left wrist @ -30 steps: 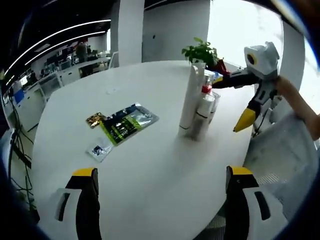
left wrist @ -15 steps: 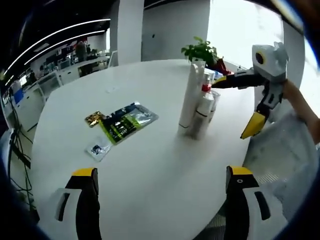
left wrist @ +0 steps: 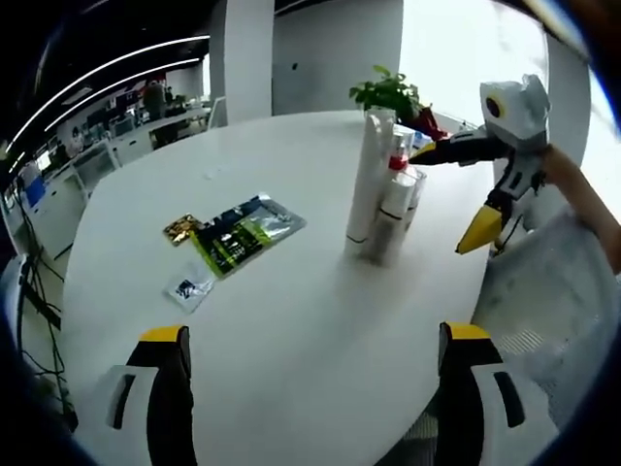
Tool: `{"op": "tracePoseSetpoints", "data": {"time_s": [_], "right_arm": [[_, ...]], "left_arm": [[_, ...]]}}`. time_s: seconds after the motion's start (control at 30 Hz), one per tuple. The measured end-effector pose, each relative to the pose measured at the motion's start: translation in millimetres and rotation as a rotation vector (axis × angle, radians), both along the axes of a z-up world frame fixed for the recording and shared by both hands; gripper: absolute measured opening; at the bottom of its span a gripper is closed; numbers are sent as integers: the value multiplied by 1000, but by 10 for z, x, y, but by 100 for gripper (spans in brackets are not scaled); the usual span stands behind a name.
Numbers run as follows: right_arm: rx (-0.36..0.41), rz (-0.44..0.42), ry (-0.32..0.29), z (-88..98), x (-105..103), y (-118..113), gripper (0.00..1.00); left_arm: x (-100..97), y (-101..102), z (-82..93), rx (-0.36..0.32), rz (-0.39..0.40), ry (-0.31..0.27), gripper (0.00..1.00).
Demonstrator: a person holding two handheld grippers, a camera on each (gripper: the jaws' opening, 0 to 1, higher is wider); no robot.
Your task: Arrange the skincare products in the storage area until every visible bottle or jar stands upright without overlapping.
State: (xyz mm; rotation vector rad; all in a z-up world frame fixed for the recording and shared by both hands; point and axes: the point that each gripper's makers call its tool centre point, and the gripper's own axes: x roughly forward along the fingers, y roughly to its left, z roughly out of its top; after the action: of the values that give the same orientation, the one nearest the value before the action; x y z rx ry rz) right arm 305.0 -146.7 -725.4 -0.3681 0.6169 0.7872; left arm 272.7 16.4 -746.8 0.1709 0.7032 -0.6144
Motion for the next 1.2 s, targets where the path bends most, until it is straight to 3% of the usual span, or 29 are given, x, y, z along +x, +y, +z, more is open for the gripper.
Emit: {"op": "tracePoseSetpoints", "data": {"time_s": [0.47,0.73,1.2], "right_arm": [[33,3,10,8,20,23,100],[31,10,10,4,-14,64,100],[30,7,18,-24,2,48,100]], "left_arm": [[90,52,52,-4,32,-17,99],[53,78,-45,9,28,14,99],[97,100,-71,9,39,14,99]]}}
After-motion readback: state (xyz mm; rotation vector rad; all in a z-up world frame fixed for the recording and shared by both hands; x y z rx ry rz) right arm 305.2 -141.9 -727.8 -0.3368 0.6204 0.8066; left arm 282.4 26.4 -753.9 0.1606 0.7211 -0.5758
